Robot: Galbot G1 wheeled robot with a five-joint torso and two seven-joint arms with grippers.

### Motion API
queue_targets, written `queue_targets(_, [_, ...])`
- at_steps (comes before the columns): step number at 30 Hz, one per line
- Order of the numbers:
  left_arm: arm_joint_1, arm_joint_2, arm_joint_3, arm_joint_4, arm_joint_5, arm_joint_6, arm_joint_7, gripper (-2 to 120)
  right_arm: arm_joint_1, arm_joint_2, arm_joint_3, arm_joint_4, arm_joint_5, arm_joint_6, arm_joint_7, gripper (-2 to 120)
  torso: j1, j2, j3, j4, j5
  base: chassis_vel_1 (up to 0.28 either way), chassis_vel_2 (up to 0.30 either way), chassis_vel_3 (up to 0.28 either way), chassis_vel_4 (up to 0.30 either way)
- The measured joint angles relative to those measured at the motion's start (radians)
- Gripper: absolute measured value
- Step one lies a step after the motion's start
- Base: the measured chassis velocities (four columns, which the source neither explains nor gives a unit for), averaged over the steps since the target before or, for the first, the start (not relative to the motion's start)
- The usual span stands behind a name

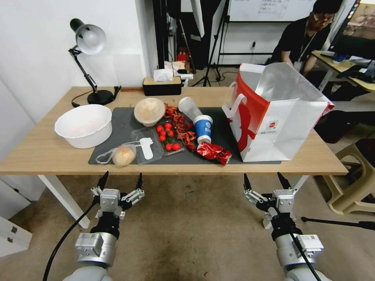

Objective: Pick up the trash from the table and place it into the takeout bag.

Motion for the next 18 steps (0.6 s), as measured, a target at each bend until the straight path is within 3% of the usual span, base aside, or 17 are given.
queue_targets(18, [0.0, 0.0, 0.0, 0.0, 0.0, 0.0, 0.0, 100, 0.0, 0.0, 0.0, 0.0, 0.0, 0.0, 0.0, 100, 0.0, 0.0, 0.0, 0.0, 0.0, 0.0, 0.0, 0.0, 0.0])
